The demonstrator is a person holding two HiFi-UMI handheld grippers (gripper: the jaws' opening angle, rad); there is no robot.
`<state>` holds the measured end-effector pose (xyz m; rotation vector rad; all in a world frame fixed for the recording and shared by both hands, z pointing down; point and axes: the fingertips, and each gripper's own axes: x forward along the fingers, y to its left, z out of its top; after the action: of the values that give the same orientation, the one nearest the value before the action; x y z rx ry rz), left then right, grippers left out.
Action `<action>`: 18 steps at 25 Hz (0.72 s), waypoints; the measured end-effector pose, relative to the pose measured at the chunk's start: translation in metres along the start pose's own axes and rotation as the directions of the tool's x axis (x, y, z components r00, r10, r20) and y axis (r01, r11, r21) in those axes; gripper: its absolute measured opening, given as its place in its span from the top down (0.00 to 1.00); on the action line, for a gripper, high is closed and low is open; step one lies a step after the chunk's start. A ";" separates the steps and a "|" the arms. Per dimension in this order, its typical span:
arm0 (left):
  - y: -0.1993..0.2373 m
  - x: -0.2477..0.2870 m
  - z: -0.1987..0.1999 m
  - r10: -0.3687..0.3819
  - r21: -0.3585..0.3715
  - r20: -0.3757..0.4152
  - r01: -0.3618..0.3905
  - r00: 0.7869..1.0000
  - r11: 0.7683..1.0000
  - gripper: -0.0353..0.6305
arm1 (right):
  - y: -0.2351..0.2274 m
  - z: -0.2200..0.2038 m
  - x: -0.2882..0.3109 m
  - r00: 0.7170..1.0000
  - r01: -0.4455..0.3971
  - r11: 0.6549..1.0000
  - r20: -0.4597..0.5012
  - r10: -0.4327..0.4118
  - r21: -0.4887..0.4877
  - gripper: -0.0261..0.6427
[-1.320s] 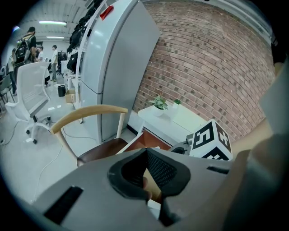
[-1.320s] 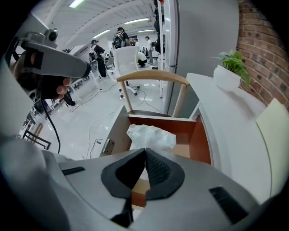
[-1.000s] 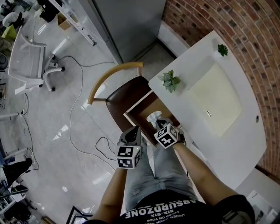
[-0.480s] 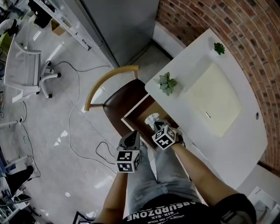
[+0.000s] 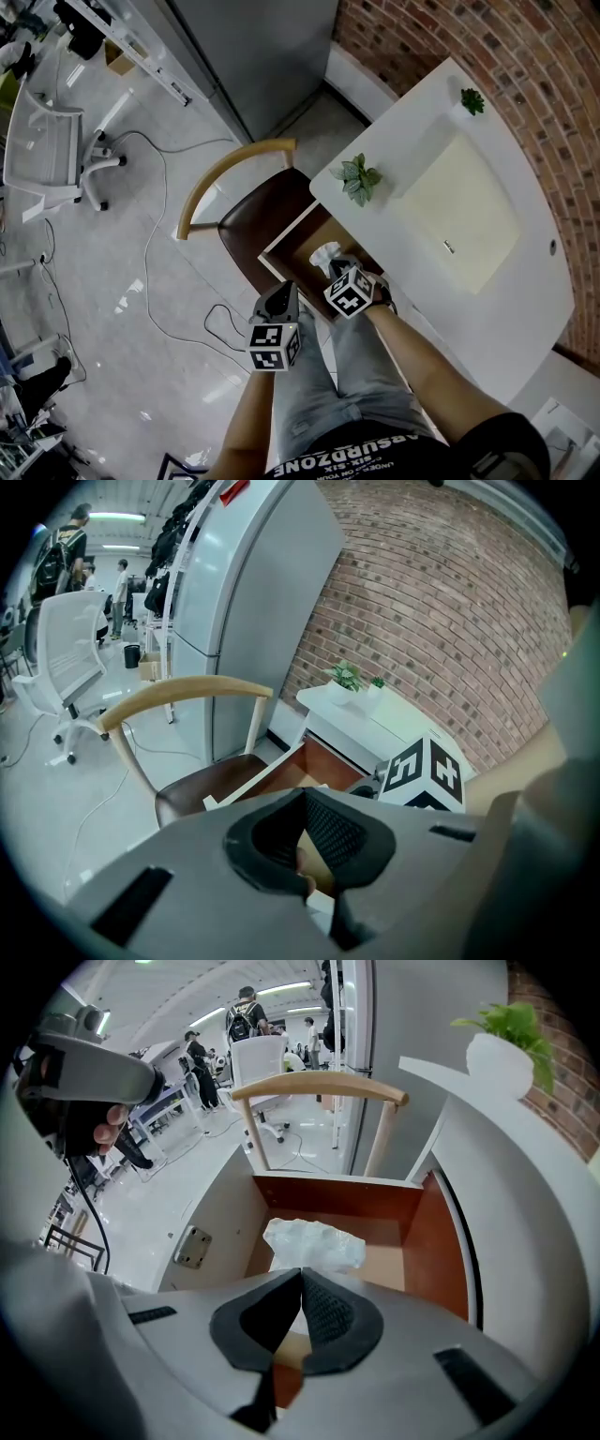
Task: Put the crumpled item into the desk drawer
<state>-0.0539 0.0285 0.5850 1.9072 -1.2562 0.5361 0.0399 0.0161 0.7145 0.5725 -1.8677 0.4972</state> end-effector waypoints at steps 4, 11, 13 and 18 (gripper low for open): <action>0.002 0.003 -0.002 0.002 -0.005 -0.002 -0.002 1.000 1.000 0.94 | -0.002 -0.006 0.007 1.000 0.002 1.000 -0.016 -0.002 0.002 0.96; 0.006 0.008 -0.006 0.006 -0.011 -0.004 -0.006 1.000 1.000 0.94 | -0.004 -0.011 0.019 0.999 -0.001 1.000 -0.036 0.001 0.002 0.96; 0.007 0.009 -0.007 0.008 -0.013 -0.007 -0.008 1.000 1.000 0.94 | -0.004 -0.012 0.022 0.999 -0.001 1.000 -0.039 0.001 0.002 0.96; 0.009 0.013 -0.013 0.008 -0.013 -0.015 -0.008 1.000 1.000 0.94 | -0.006 -0.014 0.028 0.999 0.002 1.000 -0.044 -0.002 0.000 0.96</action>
<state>-0.0562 0.0294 0.6052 1.8845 -1.2558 0.5439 0.0454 0.0152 0.7464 0.5597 -1.8251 0.5047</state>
